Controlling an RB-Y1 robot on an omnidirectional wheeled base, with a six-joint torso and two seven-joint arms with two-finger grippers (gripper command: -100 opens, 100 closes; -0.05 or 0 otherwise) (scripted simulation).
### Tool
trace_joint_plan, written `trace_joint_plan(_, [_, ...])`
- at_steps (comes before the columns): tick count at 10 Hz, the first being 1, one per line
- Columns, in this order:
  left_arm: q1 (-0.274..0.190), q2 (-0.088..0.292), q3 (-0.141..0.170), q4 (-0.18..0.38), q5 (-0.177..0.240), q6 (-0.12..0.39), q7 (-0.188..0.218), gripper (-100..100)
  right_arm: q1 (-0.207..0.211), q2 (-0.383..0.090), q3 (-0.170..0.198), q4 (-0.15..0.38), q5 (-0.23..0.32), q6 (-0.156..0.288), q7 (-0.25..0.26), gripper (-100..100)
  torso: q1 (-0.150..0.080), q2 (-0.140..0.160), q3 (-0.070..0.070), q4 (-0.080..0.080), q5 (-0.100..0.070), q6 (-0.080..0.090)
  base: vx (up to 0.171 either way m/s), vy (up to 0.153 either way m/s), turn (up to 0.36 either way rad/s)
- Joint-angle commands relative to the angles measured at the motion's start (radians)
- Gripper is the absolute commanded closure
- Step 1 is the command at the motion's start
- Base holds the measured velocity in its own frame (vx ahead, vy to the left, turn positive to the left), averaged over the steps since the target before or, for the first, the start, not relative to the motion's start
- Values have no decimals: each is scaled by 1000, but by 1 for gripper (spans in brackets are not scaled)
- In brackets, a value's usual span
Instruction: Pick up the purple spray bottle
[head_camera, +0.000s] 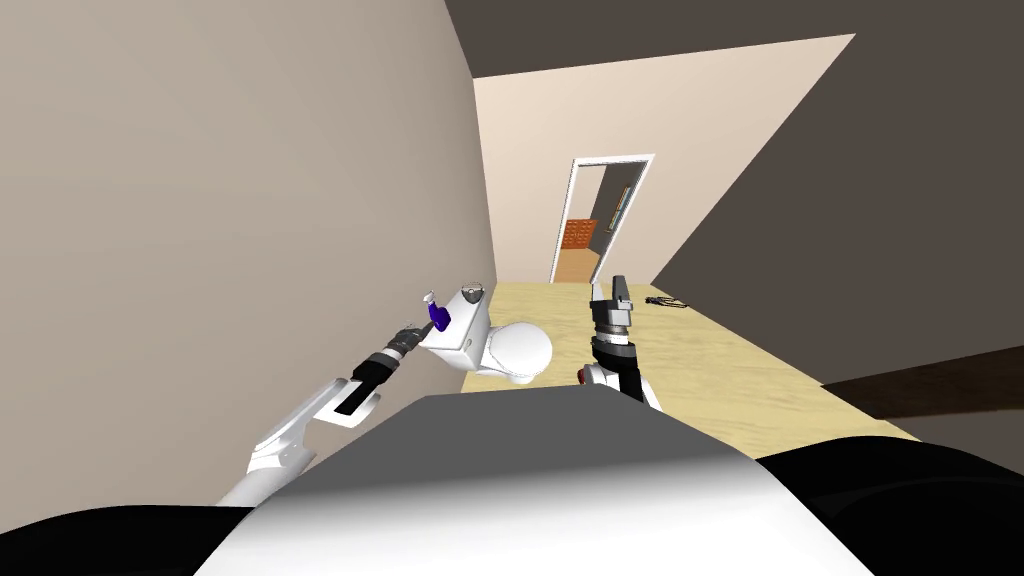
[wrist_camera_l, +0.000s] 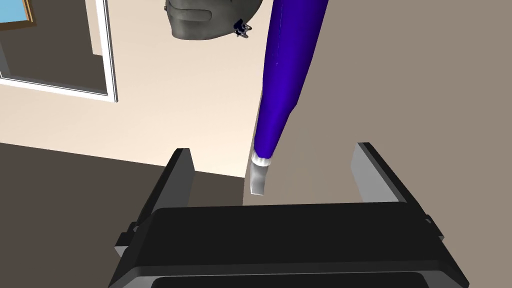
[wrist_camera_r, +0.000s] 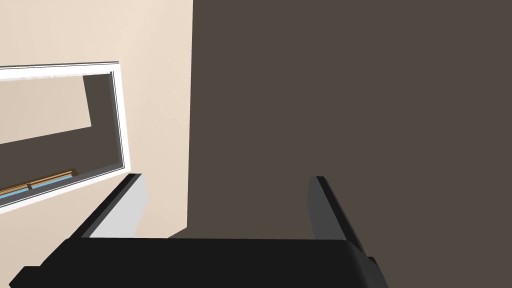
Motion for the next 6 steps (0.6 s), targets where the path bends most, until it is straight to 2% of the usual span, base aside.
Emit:
trace_joint_plan(1, [-1, 19, 1, 16, -9, 7, -30, -100, 0, 0, 0, 0, 0, 0, 0, 0, 0, 0, 0, 0, 0, 0, 83, -40, -62])
trace_joint_plan(4, [-16, 68, 4, 60, -21, 13, -84, -100, 0, 0, 0, 0, 0, 0, 0, 0, 0, 0, 0, 0, 0, 0, 84, -41, -66])
trace_joint_plan(5, [-16, 58, 3, 54, -19, 11, -71, -100, 0, 0, 0, 0, 0, 0, 0, 0, 0, 0, 0, 0, 0, 0, 42, -10, -9])
trace_joint_plan(6, [-16, 59, 3, 56, -19, 11, -76, 0, 0, 0, 0, 0, 0, 0, 0, 0, 2, 2, 1, 0, 0, 0, 8, -2, 2])
